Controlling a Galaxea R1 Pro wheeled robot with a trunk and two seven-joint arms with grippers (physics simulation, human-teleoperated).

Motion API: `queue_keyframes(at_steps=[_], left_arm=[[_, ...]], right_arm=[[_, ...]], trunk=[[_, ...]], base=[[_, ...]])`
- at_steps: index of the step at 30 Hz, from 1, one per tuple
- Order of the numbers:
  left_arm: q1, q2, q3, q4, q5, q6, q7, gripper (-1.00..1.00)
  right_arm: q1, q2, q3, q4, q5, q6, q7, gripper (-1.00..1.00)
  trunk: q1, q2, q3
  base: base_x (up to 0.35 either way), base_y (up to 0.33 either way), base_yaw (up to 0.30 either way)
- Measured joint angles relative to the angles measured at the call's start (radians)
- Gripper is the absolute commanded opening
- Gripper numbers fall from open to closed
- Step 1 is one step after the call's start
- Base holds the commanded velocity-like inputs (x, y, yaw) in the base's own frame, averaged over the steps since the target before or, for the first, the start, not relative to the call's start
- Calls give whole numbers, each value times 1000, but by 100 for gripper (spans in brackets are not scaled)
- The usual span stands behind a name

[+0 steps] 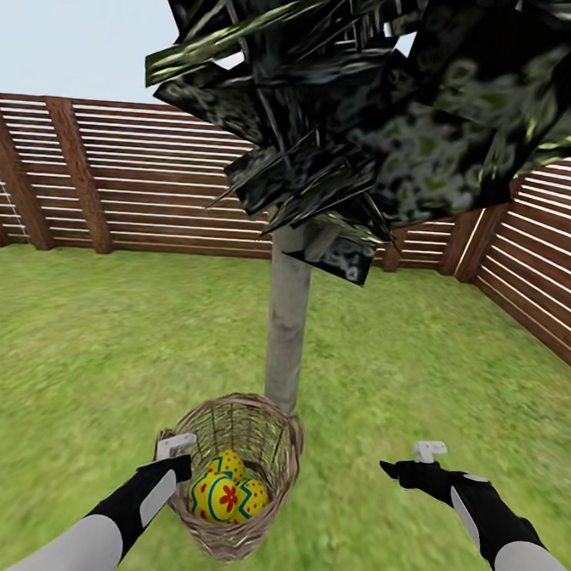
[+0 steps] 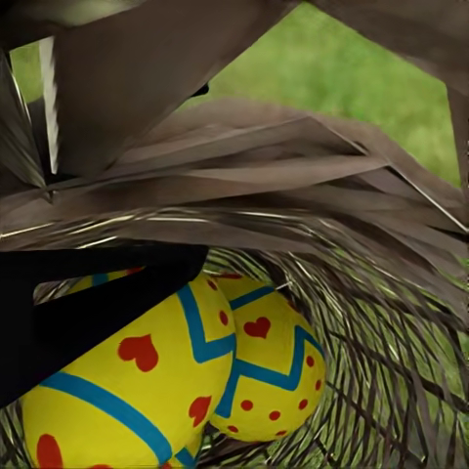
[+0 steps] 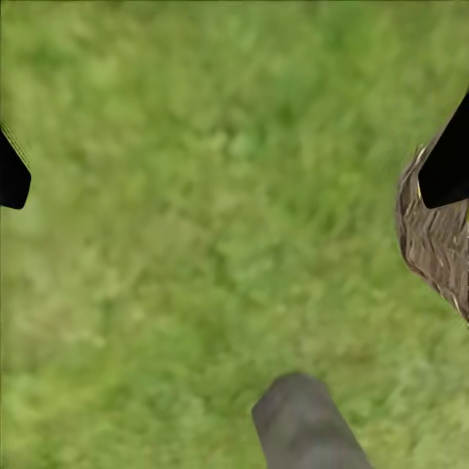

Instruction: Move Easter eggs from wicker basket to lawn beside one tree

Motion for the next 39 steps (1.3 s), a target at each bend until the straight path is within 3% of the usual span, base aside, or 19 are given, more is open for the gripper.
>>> queue_keyframes(at_steps=[19, 39], left_arm=[[0, -2, -2, -3, -2, -11, -1, -100], [0, 0, -3, -1, 0, -6, -1, -100]], right_arm=[[0, 1, 0, 0, 0, 0, 0, 100], [0, 1, 1, 26, 3, -1, 0, 100]], trunk=[[1, 0, 0], [77, -140, -63]], base=[[26, 0, 0], [0, 0, 0]])
